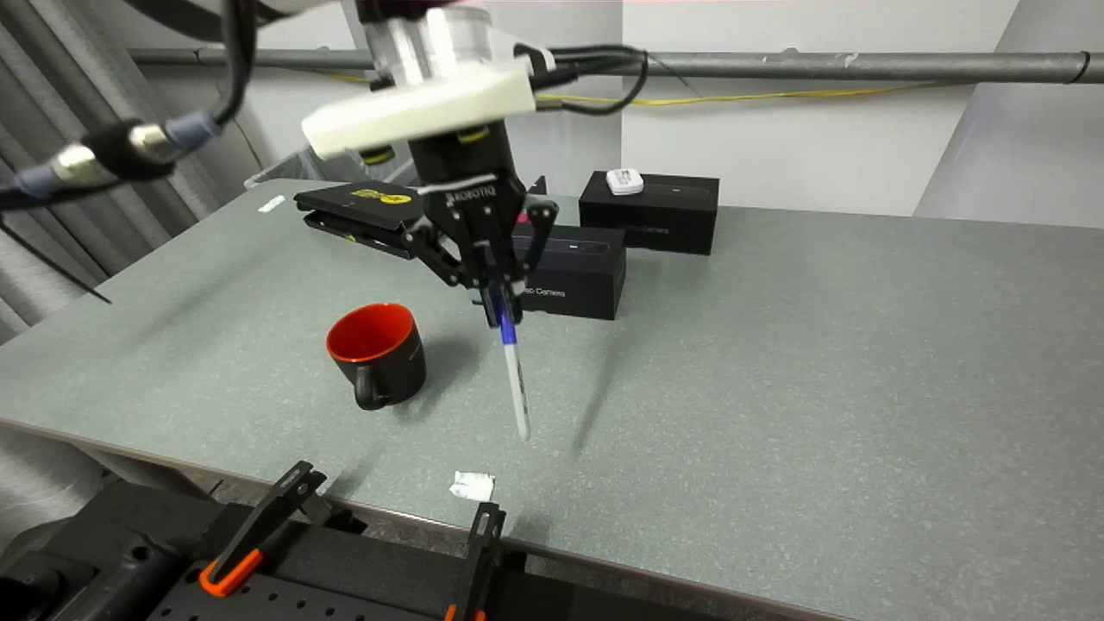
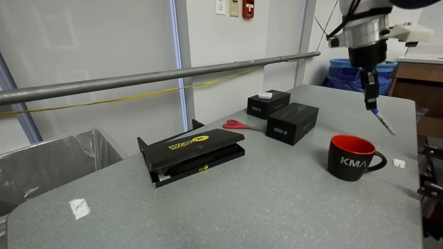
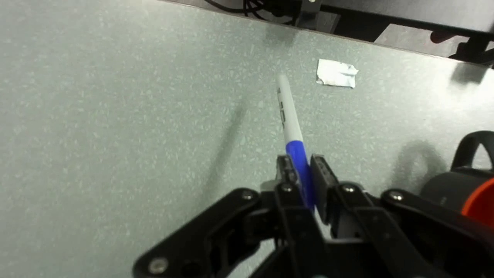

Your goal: Remove the blue pen from the black and red mug

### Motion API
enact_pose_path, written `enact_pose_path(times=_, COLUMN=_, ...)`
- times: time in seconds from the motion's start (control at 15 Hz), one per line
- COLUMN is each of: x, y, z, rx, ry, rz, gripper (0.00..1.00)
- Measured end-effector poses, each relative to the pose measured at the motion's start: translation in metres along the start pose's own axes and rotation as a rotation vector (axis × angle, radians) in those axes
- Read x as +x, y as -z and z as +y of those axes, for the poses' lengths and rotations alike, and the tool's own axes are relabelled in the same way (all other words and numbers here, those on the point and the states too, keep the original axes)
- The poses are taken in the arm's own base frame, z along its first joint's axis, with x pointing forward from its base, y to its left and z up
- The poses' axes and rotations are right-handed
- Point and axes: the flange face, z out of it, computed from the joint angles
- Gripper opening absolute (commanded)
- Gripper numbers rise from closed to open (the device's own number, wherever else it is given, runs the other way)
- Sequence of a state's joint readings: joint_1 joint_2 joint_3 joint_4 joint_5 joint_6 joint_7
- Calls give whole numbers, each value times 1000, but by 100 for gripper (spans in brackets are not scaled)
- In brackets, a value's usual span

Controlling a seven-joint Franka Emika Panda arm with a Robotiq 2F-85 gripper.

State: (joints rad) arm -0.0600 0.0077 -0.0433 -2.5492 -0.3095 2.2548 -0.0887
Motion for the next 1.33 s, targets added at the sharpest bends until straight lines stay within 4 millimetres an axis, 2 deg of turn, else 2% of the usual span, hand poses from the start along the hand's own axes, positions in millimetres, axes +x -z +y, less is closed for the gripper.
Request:
enact_pose_path(times=0.13, x=16, y=-33, z=6, rx=20, ry=-41, rz=-38, gripper=4)
enact_pose_path(times=0.27, x=32, y=-53, z=9, rx=29, ry=-66, rz=-57, gripper=4)
enact_pose_path(times=0.33, x=39, y=-57, z=10, rx=33, ry=-73, rz=-61, gripper=40)
enact_pose_path(times=0.4, x=45, y=-59, z=12, rx=38, ry=-80, rz=-62, gripper=41)
enact_pose_path(times=0.47, x=51, y=-58, z=14, rx=43, ry=-88, rz=-58, gripper=47)
enact_pose_path(times=0.93, x=67, y=-42, z=26, rx=54, ry=-126, rz=-14, gripper=99)
enact_pose_path(times=1.33, x=71, y=-36, z=30, rx=52, ry=-133, rz=-1, gripper=100)
